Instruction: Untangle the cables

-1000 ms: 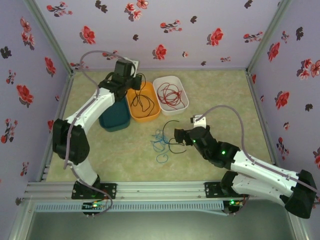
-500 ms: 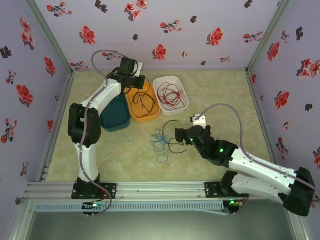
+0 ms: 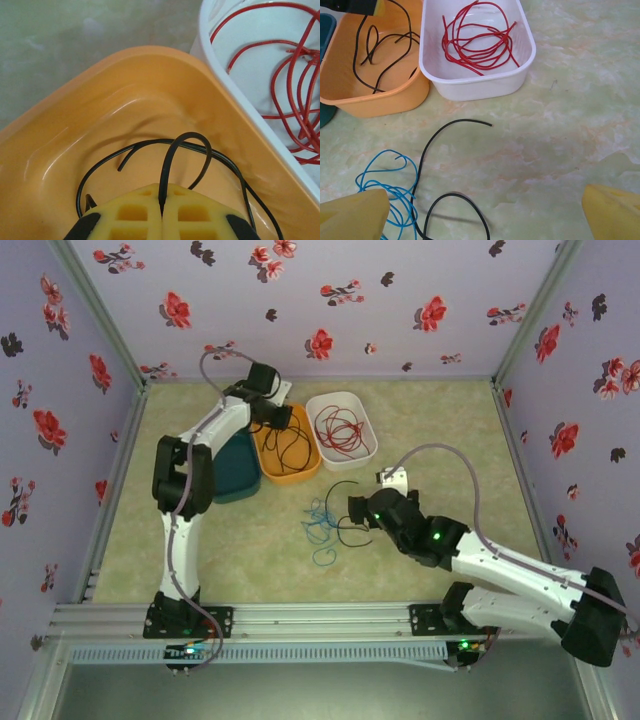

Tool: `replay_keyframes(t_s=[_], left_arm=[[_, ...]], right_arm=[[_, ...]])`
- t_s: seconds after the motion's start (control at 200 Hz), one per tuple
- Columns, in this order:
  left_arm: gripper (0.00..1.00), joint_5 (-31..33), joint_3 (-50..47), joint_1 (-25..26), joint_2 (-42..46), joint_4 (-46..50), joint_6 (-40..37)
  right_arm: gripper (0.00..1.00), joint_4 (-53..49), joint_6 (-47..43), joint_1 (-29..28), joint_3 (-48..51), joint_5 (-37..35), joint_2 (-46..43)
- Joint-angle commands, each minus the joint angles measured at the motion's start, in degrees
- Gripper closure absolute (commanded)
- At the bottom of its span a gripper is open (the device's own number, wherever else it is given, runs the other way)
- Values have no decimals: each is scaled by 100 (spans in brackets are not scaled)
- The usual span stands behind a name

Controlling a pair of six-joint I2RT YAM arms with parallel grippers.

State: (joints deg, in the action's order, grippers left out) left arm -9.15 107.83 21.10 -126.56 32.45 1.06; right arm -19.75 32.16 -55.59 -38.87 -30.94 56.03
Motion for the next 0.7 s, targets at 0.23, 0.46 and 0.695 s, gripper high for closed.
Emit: replay_keyframes(t_s=[0.23,0.46,0.695], left_arm=[[66,81,247,12,254,228,-50],[40,547,173,70,618,184,-19],[25,918,-99,239,1018,15,-42]], right_arm=[[1,-215,79,23,-361,-234,272],[1,-425,136,23,-531,-319,465],[1,-955,406,63,-795,-514,860]])
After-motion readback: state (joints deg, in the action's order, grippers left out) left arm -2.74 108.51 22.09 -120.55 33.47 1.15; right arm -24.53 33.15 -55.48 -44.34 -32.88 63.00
